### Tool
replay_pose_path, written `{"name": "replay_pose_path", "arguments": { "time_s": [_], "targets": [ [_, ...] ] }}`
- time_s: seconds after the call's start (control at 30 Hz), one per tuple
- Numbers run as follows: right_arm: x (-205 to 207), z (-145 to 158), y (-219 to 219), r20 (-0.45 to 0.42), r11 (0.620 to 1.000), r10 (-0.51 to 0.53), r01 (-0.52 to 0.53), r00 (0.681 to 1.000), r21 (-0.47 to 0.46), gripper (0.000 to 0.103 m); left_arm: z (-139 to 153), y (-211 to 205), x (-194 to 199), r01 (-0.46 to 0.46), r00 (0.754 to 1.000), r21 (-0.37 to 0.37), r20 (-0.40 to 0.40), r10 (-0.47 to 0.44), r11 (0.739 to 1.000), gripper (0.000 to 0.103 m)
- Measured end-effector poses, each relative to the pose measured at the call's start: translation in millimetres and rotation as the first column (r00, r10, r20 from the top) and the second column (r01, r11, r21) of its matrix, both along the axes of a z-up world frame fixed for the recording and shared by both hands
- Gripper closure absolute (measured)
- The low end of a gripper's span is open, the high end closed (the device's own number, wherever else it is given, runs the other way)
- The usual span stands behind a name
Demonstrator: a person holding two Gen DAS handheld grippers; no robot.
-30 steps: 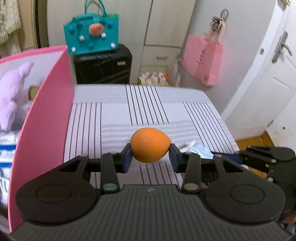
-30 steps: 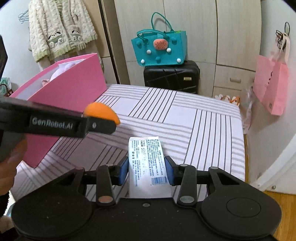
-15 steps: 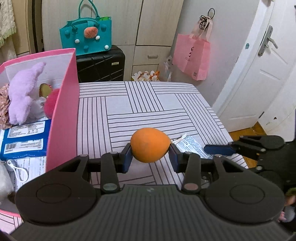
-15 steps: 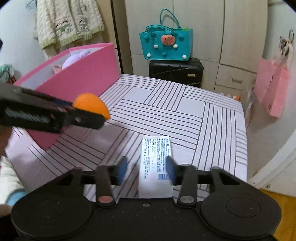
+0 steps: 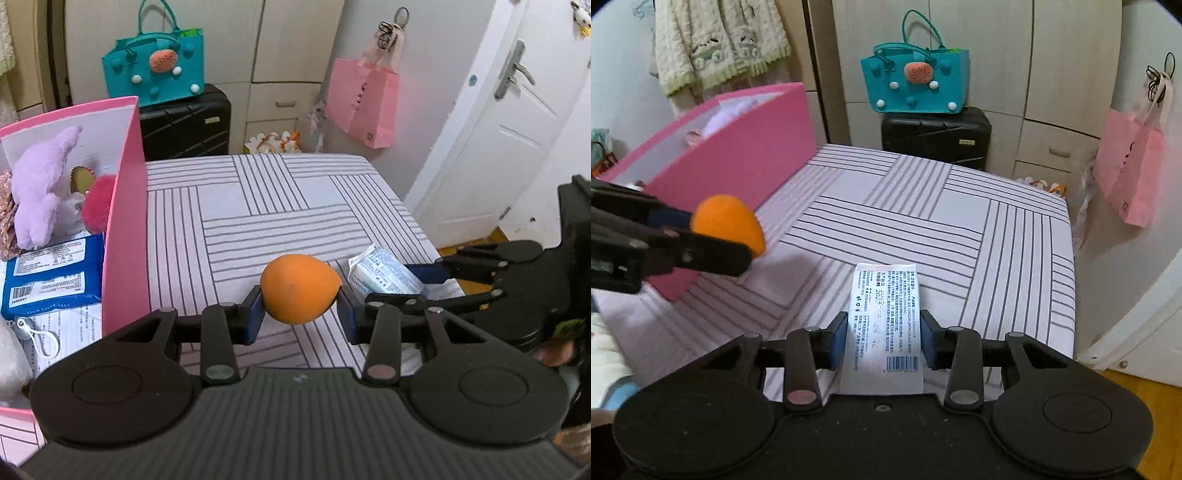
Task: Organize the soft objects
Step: 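Lift and carry the sponge and wipe pack with both grippers over the box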
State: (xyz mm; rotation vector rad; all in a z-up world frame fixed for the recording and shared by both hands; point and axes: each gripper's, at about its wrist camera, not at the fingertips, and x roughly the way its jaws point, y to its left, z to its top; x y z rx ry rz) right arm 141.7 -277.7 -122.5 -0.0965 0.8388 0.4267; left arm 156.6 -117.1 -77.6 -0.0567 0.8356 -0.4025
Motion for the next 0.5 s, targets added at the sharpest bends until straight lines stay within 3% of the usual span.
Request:
{"name": "replay_pose_path", "arguments": {
  "time_s": [0.3,0.5],
  "targets": [
    [-27.9,37.6,-1.7,-0.096,0.994,0.075,-0.066,0.993,0.088,0.059,15.7,4.0,-16.6,0.077,0.996,0.000,-0.035,-0.077,0.997,0.062],
    [-39.1,65.1,10.2,-0.104,0.985,0.147,-0.136,0.984,0.104,0.059,33.7,17.0,-31.1,0.143,0.988,-0.014,-0.050,-0.143,0.990,0.062]
  ]
}}
